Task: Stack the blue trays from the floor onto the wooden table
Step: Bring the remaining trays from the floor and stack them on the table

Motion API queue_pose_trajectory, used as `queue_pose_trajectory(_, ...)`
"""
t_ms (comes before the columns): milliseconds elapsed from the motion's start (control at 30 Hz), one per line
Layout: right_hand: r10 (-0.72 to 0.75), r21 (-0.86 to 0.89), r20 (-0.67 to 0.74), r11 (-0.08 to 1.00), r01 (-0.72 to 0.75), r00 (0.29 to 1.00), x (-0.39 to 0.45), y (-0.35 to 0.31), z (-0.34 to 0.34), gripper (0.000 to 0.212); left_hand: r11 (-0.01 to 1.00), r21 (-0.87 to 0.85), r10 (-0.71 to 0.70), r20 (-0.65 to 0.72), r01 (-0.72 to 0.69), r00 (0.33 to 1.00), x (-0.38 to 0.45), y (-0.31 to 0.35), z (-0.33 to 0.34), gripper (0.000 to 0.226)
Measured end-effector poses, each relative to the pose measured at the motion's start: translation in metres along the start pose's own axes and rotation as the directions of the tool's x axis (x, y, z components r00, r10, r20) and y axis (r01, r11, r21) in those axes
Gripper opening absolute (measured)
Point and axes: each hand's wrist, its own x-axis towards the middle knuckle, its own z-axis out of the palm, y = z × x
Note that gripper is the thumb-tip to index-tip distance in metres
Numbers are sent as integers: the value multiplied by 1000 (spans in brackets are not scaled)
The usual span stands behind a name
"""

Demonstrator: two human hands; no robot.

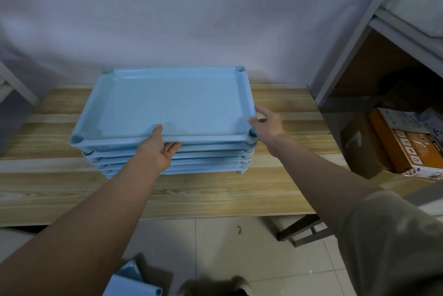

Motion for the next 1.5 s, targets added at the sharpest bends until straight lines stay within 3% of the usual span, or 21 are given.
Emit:
queue_pose_trajectory(100,-12,-67,-13,998,11,1000,-2,-3,1,47,1000,4,-10,21,10,1000,-2,1,-1,18)
queue_pose_trajectory(133,-39,-165,-45,986,31,998,-3,-4,3,47,1000,6,-16,32,16,999,-4,1,-3,18)
queue_pose_trajectory(200,-183,-494,-145,865,89,972,-5,-9,10,49,1000,10,-24,41,24,999,-9,5,-7,18)
queue_pose_trajectory(267,-384,-665,-153,722,192,911,-11,-16,23,51,1000,19,-9,47,8,999,-12,11,-15,21)
queue_pose_trajectory(433,-612,-640,160,534,553,775,-26,-36,83,53,987,155,26,53,-34,998,-16,34,-55,40)
queue_pose_trajectory(600,-553,-498,484,463,733,678,-46,-53,154,60,974,200,138,-165,-104,977,-19,69,-106,44)
queue_pose_trajectory(767,-455,-451,632,442,775,627,-62,-63,203,64,955,245,242,-304,-170,921,-4,97,-148,57)
queue_pose_trajectory(900,-386,-432,704,434,790,597,-72,-67,229,63,930,350,203,-225,-116,953,6,105,-161,62)
queue_pose_trajectory(1100,-340,-465,755,327,823,561,-78,-66,250,52,885,453,142,-44,-107,989,11,113,-154,64)
queue_pose_trajectory(1233,-360,-465,716,395,793,599,-76,-63,260,43,903,397,167,27,-164,986,15,115,-154,33)
queue_pose_trajectory(1500,-348,-453,702,456,766,622,-76,-60,263,40,899,406,170,24,-165,985,27,120,-160,35)
